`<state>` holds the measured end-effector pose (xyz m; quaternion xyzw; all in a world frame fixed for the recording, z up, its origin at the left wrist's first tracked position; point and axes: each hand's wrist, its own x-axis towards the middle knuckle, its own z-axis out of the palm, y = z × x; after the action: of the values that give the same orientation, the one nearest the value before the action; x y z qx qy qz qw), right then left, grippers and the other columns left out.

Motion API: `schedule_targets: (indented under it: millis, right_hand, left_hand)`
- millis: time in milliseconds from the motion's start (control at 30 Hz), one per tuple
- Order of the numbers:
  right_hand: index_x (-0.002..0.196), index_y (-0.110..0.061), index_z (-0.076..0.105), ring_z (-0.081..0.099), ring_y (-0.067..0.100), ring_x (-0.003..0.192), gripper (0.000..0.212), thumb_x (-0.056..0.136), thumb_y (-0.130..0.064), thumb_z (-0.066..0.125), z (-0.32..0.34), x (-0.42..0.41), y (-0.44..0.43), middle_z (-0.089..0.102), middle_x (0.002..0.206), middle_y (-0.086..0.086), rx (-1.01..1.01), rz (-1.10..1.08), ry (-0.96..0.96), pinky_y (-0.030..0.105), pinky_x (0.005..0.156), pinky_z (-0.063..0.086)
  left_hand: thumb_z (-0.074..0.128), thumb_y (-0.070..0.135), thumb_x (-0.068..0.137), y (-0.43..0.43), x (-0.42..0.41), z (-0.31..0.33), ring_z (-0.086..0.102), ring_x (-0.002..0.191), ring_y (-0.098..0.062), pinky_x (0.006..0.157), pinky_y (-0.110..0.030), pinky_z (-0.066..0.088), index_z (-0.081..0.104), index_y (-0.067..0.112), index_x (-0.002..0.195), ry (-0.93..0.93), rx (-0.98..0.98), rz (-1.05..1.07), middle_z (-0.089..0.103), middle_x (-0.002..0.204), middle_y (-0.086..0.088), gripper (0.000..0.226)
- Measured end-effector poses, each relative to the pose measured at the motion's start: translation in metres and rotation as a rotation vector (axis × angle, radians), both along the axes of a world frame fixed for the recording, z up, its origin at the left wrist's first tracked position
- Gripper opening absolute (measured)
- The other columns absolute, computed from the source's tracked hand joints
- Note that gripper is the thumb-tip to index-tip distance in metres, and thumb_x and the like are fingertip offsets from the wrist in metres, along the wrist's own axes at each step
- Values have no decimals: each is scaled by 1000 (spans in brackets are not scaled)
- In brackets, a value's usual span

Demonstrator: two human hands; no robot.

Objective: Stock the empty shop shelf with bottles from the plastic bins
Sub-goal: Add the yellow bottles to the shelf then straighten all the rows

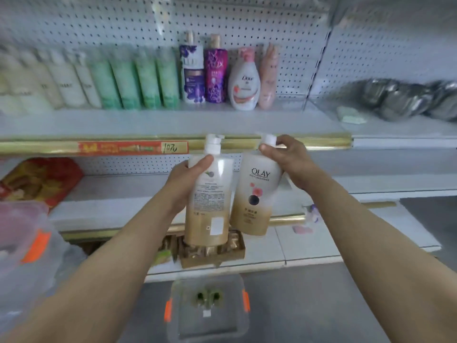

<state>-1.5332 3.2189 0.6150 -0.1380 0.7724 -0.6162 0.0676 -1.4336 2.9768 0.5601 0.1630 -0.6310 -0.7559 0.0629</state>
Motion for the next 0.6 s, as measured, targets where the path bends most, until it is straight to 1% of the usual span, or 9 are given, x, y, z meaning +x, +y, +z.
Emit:
schedule_targets:
  millis: [67,133,167,233,300,333,433,533,600]
  right_hand:
    - [99,-14,59,73,16,68,38,79,-36,83,28,-4,1,78,81,4,-60,13,63,24,53,54]
    - [98,-16,57,73,18,65,36,81,-34,83,52,-9,3,78,83,9,-105,29,114,25,51,53]
    - [97,-16,56,73,19,66,35,82,-33,82,64,-13,5,78,84,9,-117,27,134,27,52,54]
    - [99,-15,55,72,20,67,36,82,-32,82,83,-24,9,78,82,8,-139,9,171,32,57,56]
    - [100,-13,54,72,19,66,37,82,-30,82,98,-39,16,77,79,5,-161,-8,207,31,56,56]
    - [101,-13,55,71,18,65,37,82,-30,82,105,-47,20,77,78,4,-172,-16,225,30,55,55]
    - [98,-13,59,70,13,59,33,81,-29,83,125,-77,29,75,71,-1,-206,-38,272,24,50,53]
    - [89,-18,61,68,12,57,27,80,-29,84,139,-115,37,74,68,-5,-223,-40,289,23,50,52]
    - [87,-20,61,68,12,58,26,80,-32,84,145,-146,42,74,69,-6,-218,-31,297,23,49,52]
  left_hand:
    - [84,58,53,2,-8,27,76,84,-26,65,-35,60,72,12,102,58,-16,9,78,93,-9,68]
    - [85,59,52,5,-16,49,76,84,-27,72,-40,60,70,10,105,98,-27,26,78,93,-8,74]
    - [85,58,54,6,-21,58,76,83,-27,71,-40,60,69,9,106,111,-22,44,78,92,-8,73]
    - [86,53,64,7,-31,74,76,80,-26,66,-36,60,69,9,105,137,-1,76,78,89,-7,63]
    - [84,48,70,10,-42,87,76,80,-25,66,-35,60,69,9,106,168,14,89,78,90,-8,56]
    - [85,49,68,12,-47,93,76,82,-25,69,-36,60,69,9,107,185,20,90,78,92,-9,58]
    - [86,52,54,18,-69,112,76,84,-27,70,-39,60,69,9,109,225,43,90,78,94,-10,72]
    - [87,54,46,26,-97,126,76,85,-29,76,-44,60,68,9,107,236,69,113,78,94,-11,79]
    - [87,56,44,32,-121,134,76,85,-28,76,-42,60,69,10,106,248,67,123,78,96,-10,79]
